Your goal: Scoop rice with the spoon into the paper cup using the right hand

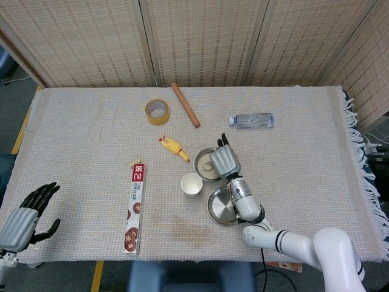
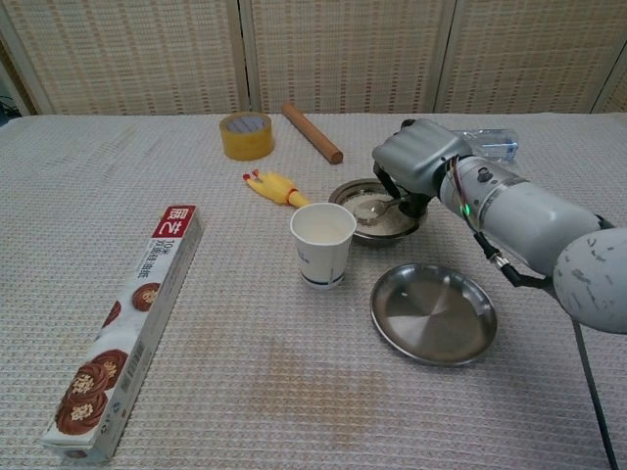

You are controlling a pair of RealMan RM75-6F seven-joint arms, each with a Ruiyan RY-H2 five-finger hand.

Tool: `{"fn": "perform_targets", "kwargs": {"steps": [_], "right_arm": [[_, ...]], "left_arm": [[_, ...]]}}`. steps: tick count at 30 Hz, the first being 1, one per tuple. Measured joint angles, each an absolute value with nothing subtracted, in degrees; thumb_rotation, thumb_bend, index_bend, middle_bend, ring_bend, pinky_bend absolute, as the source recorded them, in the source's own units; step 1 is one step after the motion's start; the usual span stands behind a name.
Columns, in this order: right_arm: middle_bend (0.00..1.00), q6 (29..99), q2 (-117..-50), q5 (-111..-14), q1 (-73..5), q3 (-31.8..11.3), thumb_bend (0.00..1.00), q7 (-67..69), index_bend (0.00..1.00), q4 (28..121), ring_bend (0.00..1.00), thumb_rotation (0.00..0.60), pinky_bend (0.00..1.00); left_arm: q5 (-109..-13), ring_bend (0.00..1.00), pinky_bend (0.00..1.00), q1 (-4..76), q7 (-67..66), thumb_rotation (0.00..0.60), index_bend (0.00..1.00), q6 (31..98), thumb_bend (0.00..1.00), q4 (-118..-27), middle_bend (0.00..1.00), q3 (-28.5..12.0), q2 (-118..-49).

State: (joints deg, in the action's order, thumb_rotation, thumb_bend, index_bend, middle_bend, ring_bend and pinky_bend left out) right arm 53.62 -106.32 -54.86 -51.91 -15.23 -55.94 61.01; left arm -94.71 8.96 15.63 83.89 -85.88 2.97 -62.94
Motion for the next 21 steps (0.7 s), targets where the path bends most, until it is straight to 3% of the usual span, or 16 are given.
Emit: {"fn": "perform_targets", "kwargs": {"steps": [12, 21], "right_arm": [[0.55, 54.23, -103.22, -50.95, -50.5, -17.04, 0.34, -50.12, 0.82, 64.42, 0.19, 0.6, 0.11], [0.55, 53.76, -102.61, -48.81, -50.07, -15.89, 0.34, -48.38, 0.82, 64.6, 0.19, 0.6, 0.11]], "left_arm": [[-94.69, 0.0, 0.13, 8.93, 14.84, 0.6, 0.0, 83.85, 0.41, -86.06, 0.0, 3.01, -63.1], [-95.0, 0.0, 0.13, 8.88, 14.54, 0.6, 0.0, 83.99, 0.41, -86.38, 0.0, 3.17, -63.02]]}}
